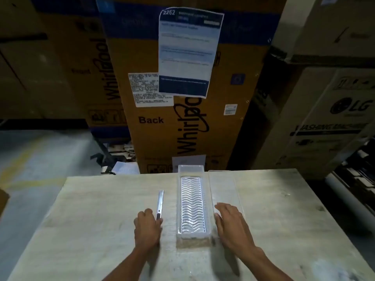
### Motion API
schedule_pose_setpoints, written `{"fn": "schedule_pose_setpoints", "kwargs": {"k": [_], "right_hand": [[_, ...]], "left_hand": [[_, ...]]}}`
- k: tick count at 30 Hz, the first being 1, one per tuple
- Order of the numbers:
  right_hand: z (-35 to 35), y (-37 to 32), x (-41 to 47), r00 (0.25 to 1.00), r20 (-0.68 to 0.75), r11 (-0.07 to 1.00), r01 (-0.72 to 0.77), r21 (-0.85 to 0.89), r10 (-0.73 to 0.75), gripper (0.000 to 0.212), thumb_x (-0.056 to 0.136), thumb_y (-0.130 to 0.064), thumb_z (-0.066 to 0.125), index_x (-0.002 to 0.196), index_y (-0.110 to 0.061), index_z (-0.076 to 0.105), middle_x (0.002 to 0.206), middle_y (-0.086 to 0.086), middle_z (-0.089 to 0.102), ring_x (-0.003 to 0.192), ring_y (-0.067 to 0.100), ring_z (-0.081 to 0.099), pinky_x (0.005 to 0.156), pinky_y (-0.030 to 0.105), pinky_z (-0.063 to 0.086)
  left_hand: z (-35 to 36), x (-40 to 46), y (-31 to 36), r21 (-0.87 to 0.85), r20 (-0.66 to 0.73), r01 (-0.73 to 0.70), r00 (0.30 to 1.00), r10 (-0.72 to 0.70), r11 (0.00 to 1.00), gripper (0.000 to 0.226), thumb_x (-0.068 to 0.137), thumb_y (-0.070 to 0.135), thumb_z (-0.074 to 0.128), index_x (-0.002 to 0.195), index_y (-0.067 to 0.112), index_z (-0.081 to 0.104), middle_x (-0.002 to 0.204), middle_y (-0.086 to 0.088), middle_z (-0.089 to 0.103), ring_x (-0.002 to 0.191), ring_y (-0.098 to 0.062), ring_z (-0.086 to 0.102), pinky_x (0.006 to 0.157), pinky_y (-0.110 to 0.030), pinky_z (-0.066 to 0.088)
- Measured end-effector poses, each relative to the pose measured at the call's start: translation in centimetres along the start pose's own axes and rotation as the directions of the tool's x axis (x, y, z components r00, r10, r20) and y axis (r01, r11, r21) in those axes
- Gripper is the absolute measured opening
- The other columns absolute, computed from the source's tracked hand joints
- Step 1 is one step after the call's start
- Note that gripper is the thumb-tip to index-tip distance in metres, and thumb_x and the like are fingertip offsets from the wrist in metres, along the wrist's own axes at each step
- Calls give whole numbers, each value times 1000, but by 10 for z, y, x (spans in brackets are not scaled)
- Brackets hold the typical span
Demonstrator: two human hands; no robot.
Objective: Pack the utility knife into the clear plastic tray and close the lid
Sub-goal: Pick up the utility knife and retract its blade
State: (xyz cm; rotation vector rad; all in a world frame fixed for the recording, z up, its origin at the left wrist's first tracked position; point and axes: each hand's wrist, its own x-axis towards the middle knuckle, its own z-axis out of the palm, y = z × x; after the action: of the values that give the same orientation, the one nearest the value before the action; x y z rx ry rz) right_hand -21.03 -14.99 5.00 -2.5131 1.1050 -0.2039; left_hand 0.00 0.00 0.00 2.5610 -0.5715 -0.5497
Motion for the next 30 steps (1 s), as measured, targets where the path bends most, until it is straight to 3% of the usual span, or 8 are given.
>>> {"fn": "schedule_pose_setpoints", "kwargs": {"k": [7,13,24,26,30], "right_hand": [[8,4,-2,1000,-22,997,-14,77,15,34,105,-30,44,134,-21,58,137,-2,62,125,18,56,108,32,40],[14,9,-2,998,-44,991,-33,127,39,31,104,-30,49,132,-24,60,131,-5,65,118,15,60,96,21,37],[10,8,4,999,-10,985,-34,167,36,34,104,-31,49,135,-23,58,136,-4,63,120,12,60,101,27,44],[6,5,4,999,4,982,-36,187,36,33,104,-31,49,135,-23,58,136,-5,62,120,11,59,100,25,43],[-6,-5,6,999,-9,962,-29,272,33,28,103,-27,52,128,-20,64,127,-5,67,107,5,61,95,22,46]], "left_hand": [[15,13,-4,28,-20,40,999,-39,999,37,92,29,66,114,1,57,116,-21,56,112,-41,53,94,-47,46],[22,20,-2,58,-47,19,999,-16,998,20,97,17,57,109,1,56,111,-21,61,103,-40,59,89,-49,51],[19,22,1,30,45,33,998,-34,999,15,92,8,57,106,2,60,112,-19,59,99,-37,63,87,-42,52],[10,22,3,-32,71,51,996,-49,998,13,89,10,62,102,5,65,106,-15,66,97,-33,65,82,-38,50],[-16,9,21,-405,74,37,997,-7,914,8,85,8,74,90,10,69,82,-8,74,78,-26,69,77,-39,57]]}}
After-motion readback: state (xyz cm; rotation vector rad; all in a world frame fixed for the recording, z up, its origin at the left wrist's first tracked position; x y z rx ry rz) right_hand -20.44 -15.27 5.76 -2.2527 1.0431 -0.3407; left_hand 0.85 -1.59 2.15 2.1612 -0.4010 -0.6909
